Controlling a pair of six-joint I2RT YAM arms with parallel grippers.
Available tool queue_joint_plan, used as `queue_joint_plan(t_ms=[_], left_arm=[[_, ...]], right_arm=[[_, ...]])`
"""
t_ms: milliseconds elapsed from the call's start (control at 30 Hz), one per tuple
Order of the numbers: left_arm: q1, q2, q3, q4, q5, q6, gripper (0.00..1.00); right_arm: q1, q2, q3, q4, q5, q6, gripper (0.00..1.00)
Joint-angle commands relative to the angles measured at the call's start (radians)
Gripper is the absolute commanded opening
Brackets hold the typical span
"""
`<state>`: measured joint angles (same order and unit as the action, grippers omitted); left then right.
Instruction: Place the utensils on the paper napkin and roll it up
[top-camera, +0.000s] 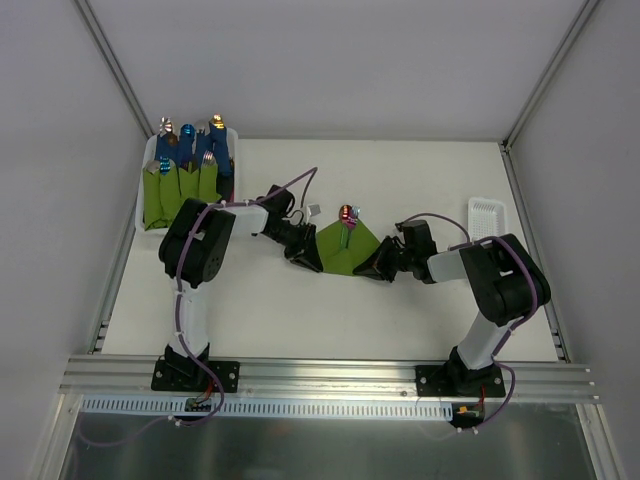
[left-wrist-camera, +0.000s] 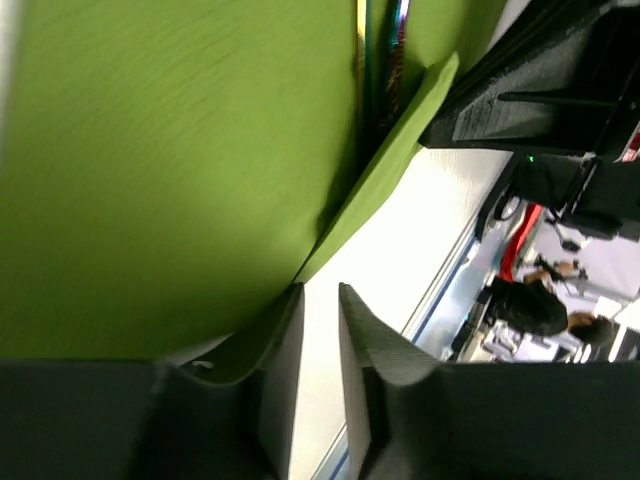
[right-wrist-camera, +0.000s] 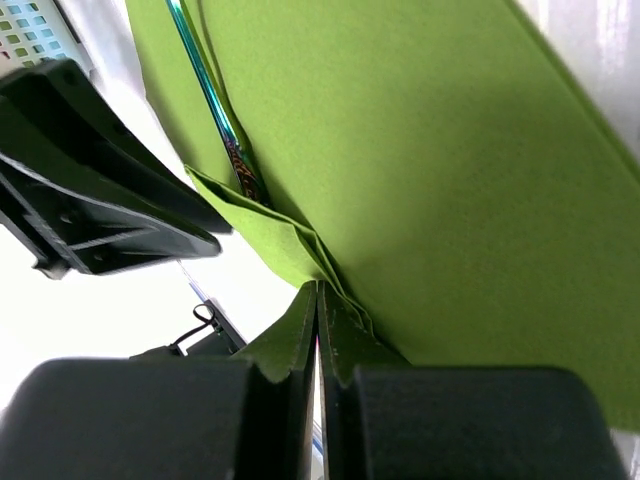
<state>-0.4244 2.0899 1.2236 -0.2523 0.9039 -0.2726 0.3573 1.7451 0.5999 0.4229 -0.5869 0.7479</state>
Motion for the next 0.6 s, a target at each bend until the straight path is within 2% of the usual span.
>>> queue_joint_plan(t_ms=[0, 33, 167, 200, 300, 367, 400, 500, 567], left_arm=[[0.049, -0.085, -0.009, -0.028, -0.14, 0.05, 0.24], [0.053, -0.126, 0.0, -0.039, -0.166, 0.058, 0.26], [0.056, -0.231, 0.02, -0.062, -0.359, 0.082, 0.47], [0.053, -0.241, 0.025, -0.07, -0.435, 0.079, 0.48], [0.052, -0.263, 0.033, -0.08, -0.512, 0.07, 0.48], [0.052, -0.261, 0.039, -0.084, -0.484, 0.084, 0.47], [0.052, -0.263, 0.039, -0.085, -0.455, 0.085, 0.42], [0.049, -0.263, 0.037, -0.081, -0.312, 0.104, 0.36], [0.047, -0.248, 0.054, -0.07, -0.194, 0.104, 0.28]], right_arm=[[-0.015, 0.033, -0.02, -0.07, 0.059, -0.051, 0.01], [-0.017, 0.031, -0.02, -0.07, 0.061, -0.051, 0.01], [-0.015, 0.021, -0.022, -0.069, 0.062, -0.05, 0.01], [-0.015, 0.019, -0.02, -0.069, 0.061, -0.05, 0.01], [-0.015, 0.016, -0.014, -0.073, 0.059, -0.05, 0.01], [-0.015, 0.016, -0.011, -0.073, 0.059, -0.05, 0.01], [-0.015, 0.016, -0.011, -0.075, 0.059, -0.05, 0.01], [-0.015, 0.013, -0.008, -0.078, 0.059, -0.05, 0.01], [-0.015, 0.008, -0.008, -0.079, 0.059, -0.051, 0.01]])
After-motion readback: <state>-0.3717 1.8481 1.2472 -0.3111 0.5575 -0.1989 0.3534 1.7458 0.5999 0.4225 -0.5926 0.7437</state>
